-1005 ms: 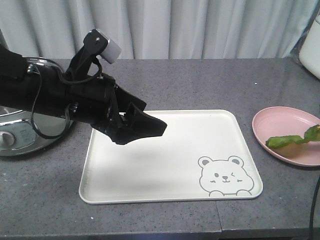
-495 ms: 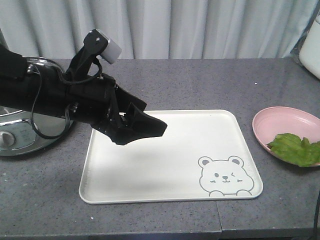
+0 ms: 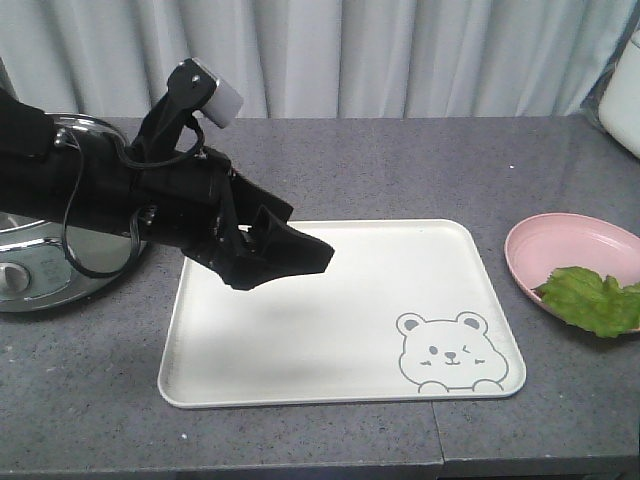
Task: Transfer vegetables to tray and serve
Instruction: 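Lower the right gripper to the plate rim and grasp it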
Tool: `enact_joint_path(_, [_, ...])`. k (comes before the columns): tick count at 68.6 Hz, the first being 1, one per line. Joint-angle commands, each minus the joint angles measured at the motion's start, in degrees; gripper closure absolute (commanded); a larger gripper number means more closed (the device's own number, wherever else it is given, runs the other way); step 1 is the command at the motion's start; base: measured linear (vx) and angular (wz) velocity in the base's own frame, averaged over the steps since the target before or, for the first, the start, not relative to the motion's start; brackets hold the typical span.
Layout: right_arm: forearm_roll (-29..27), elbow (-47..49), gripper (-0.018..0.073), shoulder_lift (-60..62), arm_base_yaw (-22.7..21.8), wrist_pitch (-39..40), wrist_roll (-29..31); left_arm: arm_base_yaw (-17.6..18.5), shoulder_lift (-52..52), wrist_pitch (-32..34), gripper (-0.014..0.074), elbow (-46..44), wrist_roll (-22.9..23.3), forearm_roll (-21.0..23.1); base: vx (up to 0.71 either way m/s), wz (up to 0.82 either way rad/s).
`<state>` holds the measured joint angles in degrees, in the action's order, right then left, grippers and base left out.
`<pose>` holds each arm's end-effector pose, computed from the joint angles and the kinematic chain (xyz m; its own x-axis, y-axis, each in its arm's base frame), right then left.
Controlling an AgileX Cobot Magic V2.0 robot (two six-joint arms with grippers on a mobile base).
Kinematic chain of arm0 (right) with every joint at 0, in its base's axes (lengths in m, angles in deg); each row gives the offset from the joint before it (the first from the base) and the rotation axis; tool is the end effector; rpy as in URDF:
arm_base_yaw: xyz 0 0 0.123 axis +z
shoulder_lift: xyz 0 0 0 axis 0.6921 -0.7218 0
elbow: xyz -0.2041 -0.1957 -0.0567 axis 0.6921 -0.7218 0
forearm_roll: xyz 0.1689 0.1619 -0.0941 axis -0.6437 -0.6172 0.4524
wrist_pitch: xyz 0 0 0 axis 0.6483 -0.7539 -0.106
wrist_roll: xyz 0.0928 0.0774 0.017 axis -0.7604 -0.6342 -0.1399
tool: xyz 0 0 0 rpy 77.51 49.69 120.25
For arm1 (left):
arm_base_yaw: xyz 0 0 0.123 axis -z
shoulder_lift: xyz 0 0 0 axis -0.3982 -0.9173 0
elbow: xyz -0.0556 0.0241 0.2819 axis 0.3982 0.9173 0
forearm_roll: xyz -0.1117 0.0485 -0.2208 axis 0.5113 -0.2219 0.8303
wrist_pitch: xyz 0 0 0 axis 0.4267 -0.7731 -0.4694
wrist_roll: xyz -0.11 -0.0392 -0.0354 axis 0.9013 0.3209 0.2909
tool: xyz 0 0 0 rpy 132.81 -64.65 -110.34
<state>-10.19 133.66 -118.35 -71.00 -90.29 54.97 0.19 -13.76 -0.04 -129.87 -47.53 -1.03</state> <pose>0.3548 -0.1495 0.2620 -0.8642 0.2256 -0.4498 0.1859 0.9738 0.1312 0.2698 -0.2043 0.3366 -0.4104 0.3856 -0.8264 0.8741 0.4246 -0.2359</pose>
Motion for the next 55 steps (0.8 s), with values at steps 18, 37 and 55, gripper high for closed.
enact_joint_path(18, [-3.9,9.0,0.0188,-7.3,-0.3,-4.2,5.8,0.0,2.0,0.8,0.0031,-1.7,0.2,3.1,0.00,0.00])
enact_joint_path(37, [-4.4,8.9,0.0215,-10.5,-0.3,-2.1,7.1,0.0,2.0,0.8,0.0031,-1.7,0.2,3.1,0.00,0.00])
enact_joint_path(55, [-4.6,8.9,0.0283,-11.7,-0.3,-1.4,7.3,0.0,2.0,0.8,0.0031,-1.7,0.2,3.1,0.00,0.00])
